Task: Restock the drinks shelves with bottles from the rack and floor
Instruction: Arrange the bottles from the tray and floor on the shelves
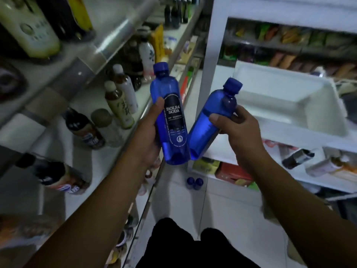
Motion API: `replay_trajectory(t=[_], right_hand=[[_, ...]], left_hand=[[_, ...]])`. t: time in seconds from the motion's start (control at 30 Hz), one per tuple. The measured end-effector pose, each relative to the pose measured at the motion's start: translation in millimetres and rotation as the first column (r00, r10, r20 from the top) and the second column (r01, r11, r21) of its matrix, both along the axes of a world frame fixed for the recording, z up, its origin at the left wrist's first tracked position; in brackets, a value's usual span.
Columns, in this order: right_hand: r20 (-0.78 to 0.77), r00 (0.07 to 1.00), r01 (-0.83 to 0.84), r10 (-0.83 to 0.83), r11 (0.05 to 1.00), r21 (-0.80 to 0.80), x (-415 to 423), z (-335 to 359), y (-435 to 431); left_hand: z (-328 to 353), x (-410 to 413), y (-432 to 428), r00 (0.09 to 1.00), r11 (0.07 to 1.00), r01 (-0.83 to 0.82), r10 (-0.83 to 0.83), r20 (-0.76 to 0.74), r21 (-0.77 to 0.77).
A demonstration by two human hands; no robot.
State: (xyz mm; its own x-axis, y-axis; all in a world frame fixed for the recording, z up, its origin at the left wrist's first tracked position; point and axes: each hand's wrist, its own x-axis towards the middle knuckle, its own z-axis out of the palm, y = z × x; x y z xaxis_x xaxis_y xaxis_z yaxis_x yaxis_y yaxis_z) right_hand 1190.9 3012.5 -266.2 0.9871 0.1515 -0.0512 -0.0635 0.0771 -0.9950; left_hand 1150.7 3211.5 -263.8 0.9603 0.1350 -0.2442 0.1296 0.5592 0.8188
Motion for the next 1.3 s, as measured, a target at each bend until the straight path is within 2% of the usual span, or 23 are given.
replay_trajectory(t=[0.2, 0.43, 0.67, 0.8, 1.03, 1.3], right_hand=[[0.069, 0.996, -0.061, 0.054, 0.993, 0.103, 23.1, 63.3, 11.3], [0.070, 0.979, -0.203, 0.192, 0.950, 0.237, 44.4, 111.5, 30.0], [0.004, 0.905, -0.380, 0.425, 0.805, 0.456, 60.5, 145.5, 46.1], [-0.079, 0.856, -0.374, 0.511, 0.718, 0.587, 63.4, 151.4, 60.9], [-0.118, 0.831, -0.366, 0.543, 0.694, 0.620, 71.9, 152.4, 87.1], [-0.109, 0.825, -0.374, 0.554, 0.681, 0.630, 77.2, 153.0, 118.4]], left_hand=[[57.0, 20.5, 3.6, 0.995, 0.987, 0.024, -0.008, 0.101, -0.160], [112.9, 39.2, 14.7, 0.985, 0.989, 0.099, -0.082, 0.152, -0.112], [154.5, 45.1, 33.6, 0.971, 0.995, 0.067, -0.049, 0.233, -0.072], [162.8, 46.8, 45.6, 0.971, 0.998, 0.041, -0.031, 0.239, -0.039], [166.8, 51.4, 61.5, 0.971, 0.997, 0.073, -0.075, 0.226, 0.017], [163.6, 56.4, 86.4, 0.977, 0.994, 0.099, -0.088, 0.192, -0.045]])
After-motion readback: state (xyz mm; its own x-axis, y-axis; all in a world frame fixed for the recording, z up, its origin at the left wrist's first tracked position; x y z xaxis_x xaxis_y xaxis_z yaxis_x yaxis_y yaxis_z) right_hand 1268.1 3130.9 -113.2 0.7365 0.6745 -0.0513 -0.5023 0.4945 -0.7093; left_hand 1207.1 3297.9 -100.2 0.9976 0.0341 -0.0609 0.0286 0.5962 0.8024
